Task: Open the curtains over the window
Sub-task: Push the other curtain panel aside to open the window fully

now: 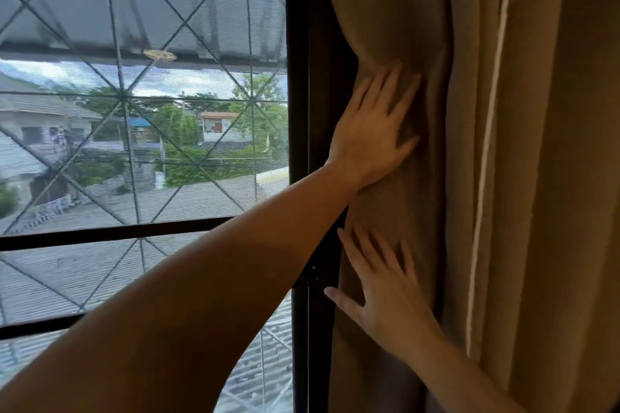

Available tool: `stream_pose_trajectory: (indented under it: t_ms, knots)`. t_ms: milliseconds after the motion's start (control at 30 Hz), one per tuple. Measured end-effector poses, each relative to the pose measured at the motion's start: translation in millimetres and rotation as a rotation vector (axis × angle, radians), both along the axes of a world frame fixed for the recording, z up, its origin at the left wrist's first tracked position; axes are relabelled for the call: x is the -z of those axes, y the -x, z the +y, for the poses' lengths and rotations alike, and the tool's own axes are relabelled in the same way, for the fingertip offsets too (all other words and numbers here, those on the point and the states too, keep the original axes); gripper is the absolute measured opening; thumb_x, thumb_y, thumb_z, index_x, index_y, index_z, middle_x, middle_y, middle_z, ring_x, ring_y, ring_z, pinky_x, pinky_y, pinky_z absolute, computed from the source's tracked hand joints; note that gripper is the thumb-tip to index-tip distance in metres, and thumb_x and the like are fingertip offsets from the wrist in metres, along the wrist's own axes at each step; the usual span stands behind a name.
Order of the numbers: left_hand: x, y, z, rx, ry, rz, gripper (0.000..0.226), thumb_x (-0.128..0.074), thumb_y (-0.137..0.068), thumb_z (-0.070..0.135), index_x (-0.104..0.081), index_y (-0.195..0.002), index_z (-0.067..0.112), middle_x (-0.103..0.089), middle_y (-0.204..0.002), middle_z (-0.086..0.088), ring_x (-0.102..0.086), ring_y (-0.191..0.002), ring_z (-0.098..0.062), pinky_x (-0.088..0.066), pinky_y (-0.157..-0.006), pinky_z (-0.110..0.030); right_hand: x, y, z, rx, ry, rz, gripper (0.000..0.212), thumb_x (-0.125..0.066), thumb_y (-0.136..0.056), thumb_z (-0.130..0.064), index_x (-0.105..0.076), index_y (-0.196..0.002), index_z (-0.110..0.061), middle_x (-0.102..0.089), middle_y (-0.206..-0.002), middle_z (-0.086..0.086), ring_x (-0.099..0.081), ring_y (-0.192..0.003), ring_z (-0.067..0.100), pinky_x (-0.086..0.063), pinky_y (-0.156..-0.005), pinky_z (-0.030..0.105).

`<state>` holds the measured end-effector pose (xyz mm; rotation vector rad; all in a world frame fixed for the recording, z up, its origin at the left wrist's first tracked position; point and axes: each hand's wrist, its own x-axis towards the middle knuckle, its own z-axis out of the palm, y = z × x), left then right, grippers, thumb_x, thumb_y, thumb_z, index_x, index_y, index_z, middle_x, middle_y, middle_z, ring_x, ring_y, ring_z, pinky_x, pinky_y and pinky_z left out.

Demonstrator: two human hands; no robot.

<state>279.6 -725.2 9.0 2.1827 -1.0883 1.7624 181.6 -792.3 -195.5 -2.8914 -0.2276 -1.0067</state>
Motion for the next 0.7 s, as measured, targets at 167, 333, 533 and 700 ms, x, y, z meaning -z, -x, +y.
stream_pose_trajectory:
  t_ms: [167,333,533,700]
  knots:
    - [-2,2,-19,0.029,-0.004,0.038,0.09,-0.05,-0.104,0.068,-0.021,-0.174,0.02,-0.015,-0.182,-0.016,-0.014,-0.17,-0.033,-0.011,-0.14,-0.049,1,-1,-19,0.03,-0.014,0.026,0.089,-0.011,-0.091,-0.093,0.025,-0.161,-0.051,0.002,-0.179,-0.013,-0.001,-0.163,0.015,0.013,-0.125,0.046]
    - [-3,0,-28,0.078,0.016,0.059,0.088,-0.055,-0.103,0.063,-0.026,-0.173,0.02,-0.02,-0.181,-0.016,-0.017,-0.169,-0.034,-0.014,-0.139,-0.049,3,-2,-31,0.049,-0.003,0.02,0.09,-0.003,-0.088,-0.094,0.021,-0.163,-0.05,-0.007,-0.179,-0.011,-0.011,-0.162,0.017,0.005,-0.127,0.047]
    - [-4,1,-28,0.086,0.013,0.074,0.088,-0.058,-0.102,0.062,-0.028,-0.173,0.019,-0.02,-0.181,-0.015,-0.017,-0.169,-0.034,-0.015,-0.139,-0.048,2,-3,-36,0.075,0.01,0.035,0.093,-0.012,-0.092,-0.092,0.006,-0.169,-0.044,-0.009,-0.18,-0.007,-0.013,-0.163,0.021,0.002,-0.128,0.052]
    - [1,10,-17,0.068,0.002,0.087,0.092,-0.059,-0.101,0.063,-0.025,-0.173,0.018,-0.019,-0.181,-0.016,-0.017,-0.169,-0.035,-0.014,-0.138,-0.05,3,1,-32,0.092,0.015,0.044,0.093,-0.006,-0.089,-0.094,0.012,-0.167,-0.046,-0.006,-0.18,-0.007,-0.01,-0.163,0.021,-0.003,-0.129,0.053]
